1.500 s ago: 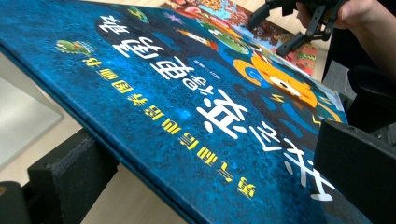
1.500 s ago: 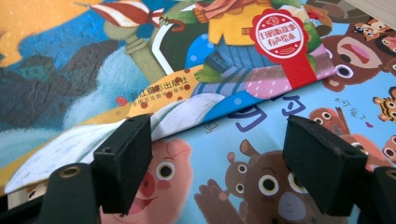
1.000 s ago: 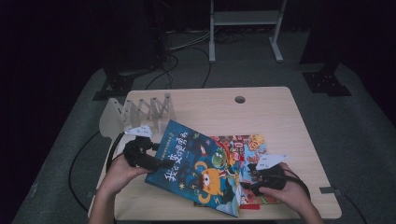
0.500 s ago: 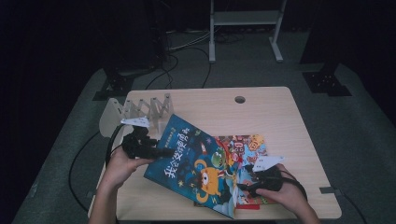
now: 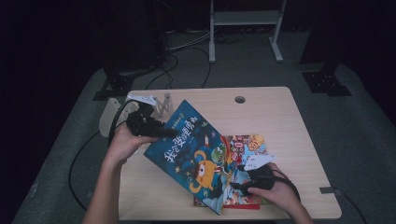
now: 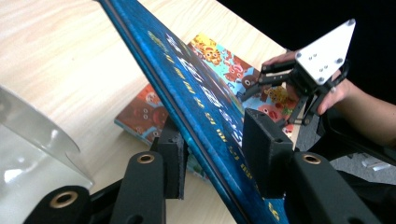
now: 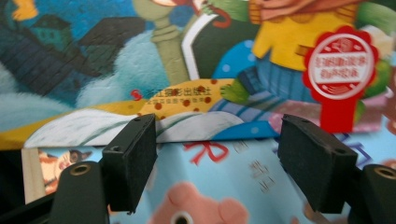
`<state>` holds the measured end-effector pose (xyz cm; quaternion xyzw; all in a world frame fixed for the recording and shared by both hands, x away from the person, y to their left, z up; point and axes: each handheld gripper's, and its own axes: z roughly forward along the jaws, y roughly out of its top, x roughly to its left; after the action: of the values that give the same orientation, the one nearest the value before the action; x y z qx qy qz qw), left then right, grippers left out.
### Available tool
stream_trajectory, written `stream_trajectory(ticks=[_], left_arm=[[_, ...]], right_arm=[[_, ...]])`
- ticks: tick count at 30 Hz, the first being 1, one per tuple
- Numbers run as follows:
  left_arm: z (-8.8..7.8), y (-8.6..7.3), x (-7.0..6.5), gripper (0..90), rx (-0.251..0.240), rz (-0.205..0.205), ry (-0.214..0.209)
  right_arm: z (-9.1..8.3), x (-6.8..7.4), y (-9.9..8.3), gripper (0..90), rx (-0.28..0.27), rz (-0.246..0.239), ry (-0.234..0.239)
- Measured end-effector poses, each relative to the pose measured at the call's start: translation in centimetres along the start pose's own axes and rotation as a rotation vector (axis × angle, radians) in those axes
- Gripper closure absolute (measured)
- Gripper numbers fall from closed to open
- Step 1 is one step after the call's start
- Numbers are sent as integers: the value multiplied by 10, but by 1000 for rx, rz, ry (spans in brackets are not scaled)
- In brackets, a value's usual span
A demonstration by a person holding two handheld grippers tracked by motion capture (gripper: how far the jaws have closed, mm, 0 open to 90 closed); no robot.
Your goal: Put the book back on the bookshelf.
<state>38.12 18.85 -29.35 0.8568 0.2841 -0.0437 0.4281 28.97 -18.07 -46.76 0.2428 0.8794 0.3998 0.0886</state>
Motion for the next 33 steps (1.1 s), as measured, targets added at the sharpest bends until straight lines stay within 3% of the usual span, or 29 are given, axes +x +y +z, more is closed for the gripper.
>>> stream_trajectory(ticks=[7, 13, 14, 18, 24, 28, 33], left_arm=[[-2, 25, 5, 661, 39, 0, -7], [-6, 41, 2, 681, 62, 25, 11], [-9, 49, -2, 683, 78, 43, 27], [-11, 62, -9, 695, 104, 67, 44], [-15, 82, -18, 730, 134, 102, 66], [-17, 93, -26, 749, 153, 121, 88], [-19, 102, -33, 798, 150, 143, 60]], right_arm=[[3, -2, 4, 288, -2, -14, -15], [-11, -22, -3, 301, -43, 55, -95], [-22, -35, -7, 301, -70, 97, -156], [-40, -61, -16, 300, -112, 169, -269], [-58, -94, -38, 300, -124, 282, -404], [-64, -105, -53, 302, -115, 343, -465], [-66, -114, -64, 300, -93, 375, -505]])
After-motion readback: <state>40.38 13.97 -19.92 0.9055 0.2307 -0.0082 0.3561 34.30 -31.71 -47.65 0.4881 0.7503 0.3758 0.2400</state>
